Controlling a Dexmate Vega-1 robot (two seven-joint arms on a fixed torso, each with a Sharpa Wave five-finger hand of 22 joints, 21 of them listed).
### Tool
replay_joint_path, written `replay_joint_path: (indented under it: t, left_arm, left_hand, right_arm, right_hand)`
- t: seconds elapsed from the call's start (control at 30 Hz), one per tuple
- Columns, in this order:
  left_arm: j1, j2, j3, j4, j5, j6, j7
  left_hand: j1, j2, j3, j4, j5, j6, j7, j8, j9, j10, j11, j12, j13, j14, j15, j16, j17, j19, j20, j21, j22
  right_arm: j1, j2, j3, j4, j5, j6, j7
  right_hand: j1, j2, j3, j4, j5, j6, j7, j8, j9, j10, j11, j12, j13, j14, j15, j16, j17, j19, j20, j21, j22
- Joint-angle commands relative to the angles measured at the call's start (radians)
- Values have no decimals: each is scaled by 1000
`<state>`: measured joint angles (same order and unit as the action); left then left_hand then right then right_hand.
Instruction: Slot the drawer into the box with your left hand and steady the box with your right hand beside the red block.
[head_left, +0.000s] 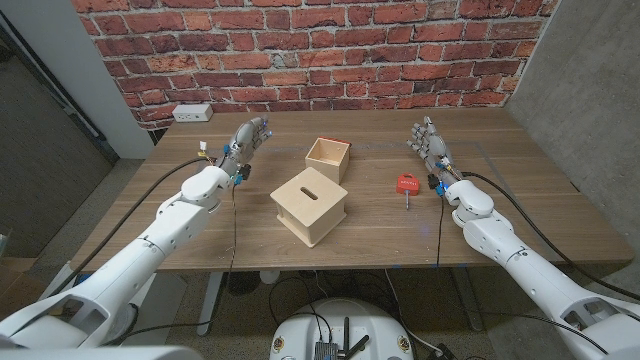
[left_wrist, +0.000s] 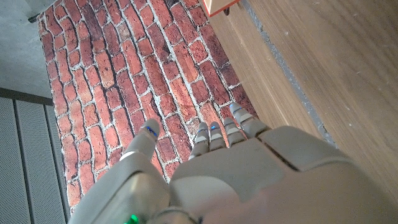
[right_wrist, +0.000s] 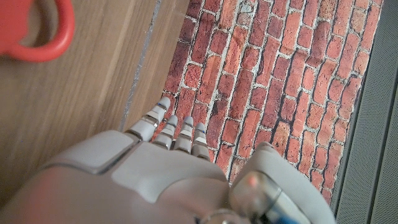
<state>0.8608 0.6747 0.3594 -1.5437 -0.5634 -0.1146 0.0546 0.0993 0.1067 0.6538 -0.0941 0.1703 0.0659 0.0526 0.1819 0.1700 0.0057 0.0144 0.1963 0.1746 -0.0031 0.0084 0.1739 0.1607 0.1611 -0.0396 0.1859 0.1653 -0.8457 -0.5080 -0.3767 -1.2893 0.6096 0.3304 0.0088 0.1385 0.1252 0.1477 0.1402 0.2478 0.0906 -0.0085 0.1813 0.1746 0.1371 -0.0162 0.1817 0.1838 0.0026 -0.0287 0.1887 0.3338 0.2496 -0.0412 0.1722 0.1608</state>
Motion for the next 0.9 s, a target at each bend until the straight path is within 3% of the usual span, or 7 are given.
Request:
replay_joint_path:
  t: [0.03, 0.4, 0.8, 0.9]
  left_arm:
    - [16, 91, -10, -135, 56, 91, 31]
    - [-30, 183, -3, -228, 137, 199, 16]
    - [-133, 219, 65, -257, 263, 268, -45]
    - [-162, 220, 85, -259, 291, 282, -70]
  left_hand:
    - [18, 23, 4, -15, 6, 16, -5, 8, 4, 15, -6, 6, 3, 9, -4, 5, 4, -5, -27, -2, 1]
    - [78, 13, 28, -80, 17, 42, -26, 15, 4, 43, -27, 7, 3, 32, -20, 5, 4, 4, -34, -1, -1]
    - [122, 0, 40, -97, 20, 58, -37, 20, 4, 63, -39, 8, 3, 49, -28, 7, 4, 16, -21, 1, 0]
    - [136, -6, 42, -99, 21, 66, -50, 22, 4, 68, -47, 8, 3, 52, -33, 6, 4, 17, -18, 0, 0]
  right_arm:
    - [-24, -5, 4, -23, 1, 11, -6]
    - [-25, 1, 2, -16, 6, 16, 2]
    - [-20, 4, 8, 9, 22, 34, 31]
    - [-20, 4, 10, 13, 22, 40, 34]
  right_hand:
    - [12, 14, 8, -1, 6, 5, -6, 4, 2, 4, -8, 7, 3, -2, -15, 5, 1, -1, -11, 7, 5]
    - [13, 16, 13, -4, 8, 8, -5, 5, 2, 5, -8, 8, 3, 0, -17, 7, -5, -1, -12, 9, 5]
    - [14, 19, 19, -6, 9, 7, -5, 5, 2, 3, -9, 7, 3, 3, -16, 8, -11, 1, -13, 11, 4]
    - [15, 19, 21, -7, 9, 4, -6, 4, 2, 2, -9, 7, 2, 3, -15, 9, -12, 1, -12, 11, 4]
